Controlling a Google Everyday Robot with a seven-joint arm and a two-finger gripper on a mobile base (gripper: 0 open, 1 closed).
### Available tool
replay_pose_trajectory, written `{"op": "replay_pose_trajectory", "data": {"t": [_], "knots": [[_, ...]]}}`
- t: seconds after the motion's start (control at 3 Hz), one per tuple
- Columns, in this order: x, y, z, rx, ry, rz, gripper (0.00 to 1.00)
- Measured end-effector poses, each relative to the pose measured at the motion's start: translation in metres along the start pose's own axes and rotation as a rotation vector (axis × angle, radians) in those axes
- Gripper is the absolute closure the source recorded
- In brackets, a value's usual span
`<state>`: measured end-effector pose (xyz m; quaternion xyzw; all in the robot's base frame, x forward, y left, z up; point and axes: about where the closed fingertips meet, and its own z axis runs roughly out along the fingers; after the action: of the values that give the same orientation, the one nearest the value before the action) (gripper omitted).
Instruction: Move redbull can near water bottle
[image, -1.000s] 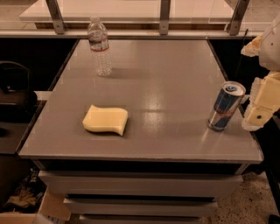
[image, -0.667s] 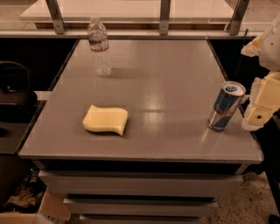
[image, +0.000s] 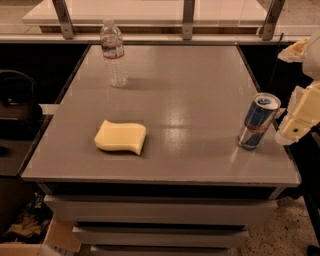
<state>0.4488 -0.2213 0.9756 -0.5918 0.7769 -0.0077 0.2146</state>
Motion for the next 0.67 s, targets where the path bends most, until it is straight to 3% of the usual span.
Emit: {"op": "replay_pose_trajectory", "data": {"t": [0.67], "knots": [[0.028, -0.013, 0.025, 0.032, -0.315, 0.09, 0.0]]}}
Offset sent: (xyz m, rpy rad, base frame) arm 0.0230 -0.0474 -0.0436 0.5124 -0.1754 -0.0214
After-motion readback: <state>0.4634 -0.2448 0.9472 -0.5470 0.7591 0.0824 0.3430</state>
